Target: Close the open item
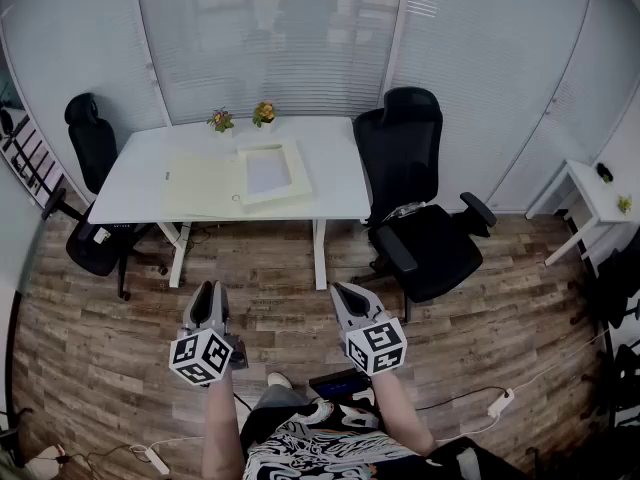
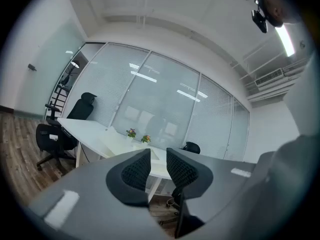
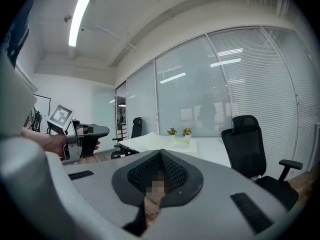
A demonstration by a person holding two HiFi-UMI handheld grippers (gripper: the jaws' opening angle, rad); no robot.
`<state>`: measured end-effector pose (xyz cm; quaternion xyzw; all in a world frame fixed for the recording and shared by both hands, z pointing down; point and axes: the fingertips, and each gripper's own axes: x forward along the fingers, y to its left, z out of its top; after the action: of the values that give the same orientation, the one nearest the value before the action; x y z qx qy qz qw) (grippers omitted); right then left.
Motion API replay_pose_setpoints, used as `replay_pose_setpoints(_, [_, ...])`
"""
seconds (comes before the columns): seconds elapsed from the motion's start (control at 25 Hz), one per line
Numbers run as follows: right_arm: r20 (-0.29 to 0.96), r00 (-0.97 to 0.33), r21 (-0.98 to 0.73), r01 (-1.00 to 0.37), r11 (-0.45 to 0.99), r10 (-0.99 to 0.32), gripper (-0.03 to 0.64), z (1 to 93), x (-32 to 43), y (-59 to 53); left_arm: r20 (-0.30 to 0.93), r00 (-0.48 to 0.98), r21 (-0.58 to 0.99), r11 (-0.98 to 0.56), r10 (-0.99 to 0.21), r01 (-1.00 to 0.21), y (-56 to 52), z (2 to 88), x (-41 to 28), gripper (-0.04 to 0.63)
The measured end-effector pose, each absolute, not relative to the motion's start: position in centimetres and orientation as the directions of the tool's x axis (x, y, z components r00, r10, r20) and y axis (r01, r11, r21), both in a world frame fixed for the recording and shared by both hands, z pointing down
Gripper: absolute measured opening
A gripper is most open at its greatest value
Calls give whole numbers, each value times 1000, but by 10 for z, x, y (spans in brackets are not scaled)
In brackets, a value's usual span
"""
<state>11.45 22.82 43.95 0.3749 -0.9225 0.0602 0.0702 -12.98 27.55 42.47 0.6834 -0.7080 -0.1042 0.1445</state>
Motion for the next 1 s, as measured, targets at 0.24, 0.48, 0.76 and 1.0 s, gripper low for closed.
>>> replay_pose_setpoints(0.24, [173, -712, -56, -697, 715, -680, 2, 437, 121, 228, 89, -13, 331, 42, -996, -943, 270, 424, -121, 81])
replay_pose_setpoints(0.48, [175, -710, -76, -701, 709, -682, 2, 443, 128, 226, 101, -42, 361, 76, -994, -930, 276, 428, -128, 98])
replay_pose_setpoints(0.76, [190, -708, -69, -701, 710, -680, 2, 449, 130, 206, 134, -72, 377, 118, -988, -919, 257, 440, -141, 117])
replay_pose_setpoints(1.0, [222, -710, -74, -696, 715, -668, 2, 466, 122, 165, 176, -102, 398, 166, -979, -902, 218, 465, -165, 120])
